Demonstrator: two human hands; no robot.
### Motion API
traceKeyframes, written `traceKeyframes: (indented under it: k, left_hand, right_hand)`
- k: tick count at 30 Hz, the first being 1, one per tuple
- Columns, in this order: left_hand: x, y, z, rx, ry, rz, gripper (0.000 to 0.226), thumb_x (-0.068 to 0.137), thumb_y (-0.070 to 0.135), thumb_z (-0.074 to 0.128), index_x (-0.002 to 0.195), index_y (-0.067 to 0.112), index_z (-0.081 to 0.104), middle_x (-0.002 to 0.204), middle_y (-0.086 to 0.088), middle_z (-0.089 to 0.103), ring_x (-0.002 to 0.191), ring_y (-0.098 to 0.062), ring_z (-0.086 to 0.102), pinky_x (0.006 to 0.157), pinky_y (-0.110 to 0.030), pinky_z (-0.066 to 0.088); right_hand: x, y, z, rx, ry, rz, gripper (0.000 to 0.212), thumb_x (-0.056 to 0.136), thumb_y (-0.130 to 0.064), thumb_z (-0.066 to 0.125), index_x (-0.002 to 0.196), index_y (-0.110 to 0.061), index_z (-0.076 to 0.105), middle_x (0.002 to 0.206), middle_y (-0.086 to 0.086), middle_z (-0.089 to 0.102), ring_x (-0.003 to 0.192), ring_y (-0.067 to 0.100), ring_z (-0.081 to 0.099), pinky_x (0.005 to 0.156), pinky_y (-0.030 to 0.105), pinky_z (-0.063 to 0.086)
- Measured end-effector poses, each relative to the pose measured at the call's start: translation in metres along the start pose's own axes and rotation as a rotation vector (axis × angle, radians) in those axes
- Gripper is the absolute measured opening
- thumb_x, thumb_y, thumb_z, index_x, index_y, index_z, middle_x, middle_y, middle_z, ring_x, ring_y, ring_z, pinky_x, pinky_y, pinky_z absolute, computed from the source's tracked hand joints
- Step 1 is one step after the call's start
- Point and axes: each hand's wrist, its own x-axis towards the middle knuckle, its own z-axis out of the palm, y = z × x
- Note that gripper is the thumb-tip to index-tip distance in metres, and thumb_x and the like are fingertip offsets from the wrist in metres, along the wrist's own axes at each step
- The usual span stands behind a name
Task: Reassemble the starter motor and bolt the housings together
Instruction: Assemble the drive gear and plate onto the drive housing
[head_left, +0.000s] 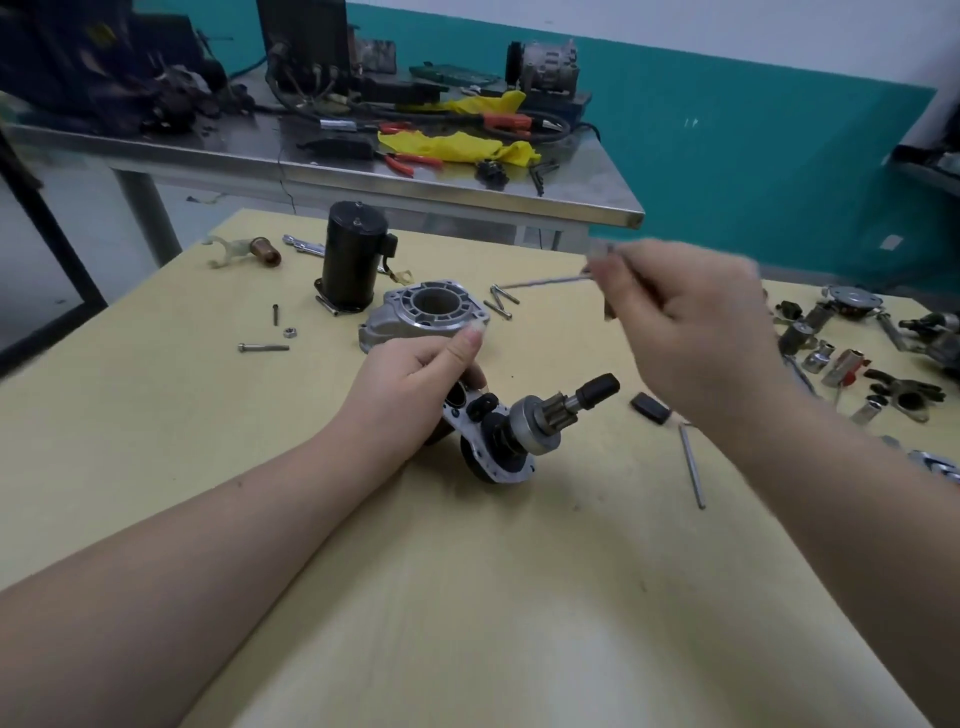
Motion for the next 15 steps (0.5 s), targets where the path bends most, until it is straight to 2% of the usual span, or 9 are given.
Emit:
traceKeyframes:
  k: [1,2,4,6,8,11,13,15]
  left_hand:
    - [0.001,-0.002,-0.004,0.022,0.001,-0.014,0.048,0.101,0.06,0.059,0.078,0.022,0.079,0.074,0.0,0.074,0.074,-0.019,0.07,0.07,-0.047,0.054]
    - [0.002,-0.003,-0.008,0.053,-0.007,-0.021,0.036,0.098,0.053,0.064,0.082,0.025,0.079,0.079,0.002,0.075,0.078,-0.015,0.071,0.073,-0.045,0.056]
    - [0.005,-0.006,-0.02,0.144,-0.027,-0.026,0.006,0.095,0.039,0.069,0.093,0.041,0.073,0.093,0.019,0.075,0.087,0.003,0.068,0.076,-0.032,0.051]
    - [0.006,-0.006,-0.035,0.157,-0.044,-0.061,0.026,0.089,0.031,0.067,0.102,0.053,0.061,0.099,0.025,0.073,0.094,0.006,0.066,0.078,-0.027,0.048]
    - [0.007,-0.009,-0.048,0.155,-0.014,-0.085,0.035,0.088,0.024,0.066,0.102,0.055,0.057,0.096,0.022,0.074,0.091,0.004,0.066,0.075,-0.027,0.046]
    - [0.002,-0.016,-0.061,0.212,0.044,-0.02,0.038,0.097,0.014,0.067,0.106,0.049,0.056,0.095,0.025,0.073,0.089,0.003,0.066,0.072,-0.028,0.045]
    - [-0.003,-0.021,-0.067,0.28,0.06,0.057,0.033,0.1,0.014,0.066,0.113,0.043,0.057,0.097,0.025,0.07,0.09,-0.002,0.067,0.074,-0.027,0.048]
    - [-0.008,-0.025,-0.071,0.367,0.033,0.155,0.025,0.105,0.019,0.062,0.121,0.037,0.058,0.097,0.022,0.069,0.087,-0.007,0.066,0.075,-0.024,0.048]
  right_hand:
    - [-0.004,0.007,0.007,-0.053,-0.008,-0.032,0.028,0.108,-0.027,0.061,0.1,-0.007,0.08,0.078,0.002,0.072,0.071,0.018,0.066,0.065,0.037,0.053]
    - [-0.01,0.014,0.015,-0.096,-0.042,-0.04,0.023,0.106,-0.022,0.064,0.111,-0.007,0.08,0.087,0.004,0.076,0.08,0.024,0.071,0.071,0.041,0.057]
    - [-0.023,0.028,0.03,-0.153,-0.171,-0.039,0.021,0.101,-0.016,0.068,0.117,-0.008,0.08,0.097,0.007,0.079,0.088,0.032,0.074,0.073,0.046,0.059]
    - [-0.033,0.038,0.04,-0.225,-0.348,-0.063,0.019,0.099,-0.019,0.072,0.114,-0.012,0.082,0.1,0.004,0.078,0.091,0.034,0.074,0.072,0.045,0.06]
    - [-0.036,0.046,0.042,-0.271,-0.523,-0.114,0.022,0.099,-0.03,0.071,0.116,-0.019,0.081,0.107,-0.001,0.075,0.097,0.029,0.073,0.077,0.039,0.059]
    - [-0.03,0.048,0.044,-0.329,-0.82,-0.083,0.045,0.1,-0.062,0.047,0.131,-0.04,0.071,0.119,-0.015,0.061,0.111,0.01,0.06,0.087,0.034,0.054]
    - [-0.016,0.046,0.047,-0.29,-0.827,-0.017,0.049,0.097,-0.064,0.039,0.125,-0.044,0.074,0.111,-0.02,0.058,0.103,0.006,0.059,0.083,0.035,0.054]
    - [0.01,0.041,0.053,-0.184,-0.682,0.051,0.042,0.097,-0.056,0.046,0.111,-0.035,0.08,0.101,-0.02,0.062,0.092,0.003,0.06,0.078,0.035,0.053]
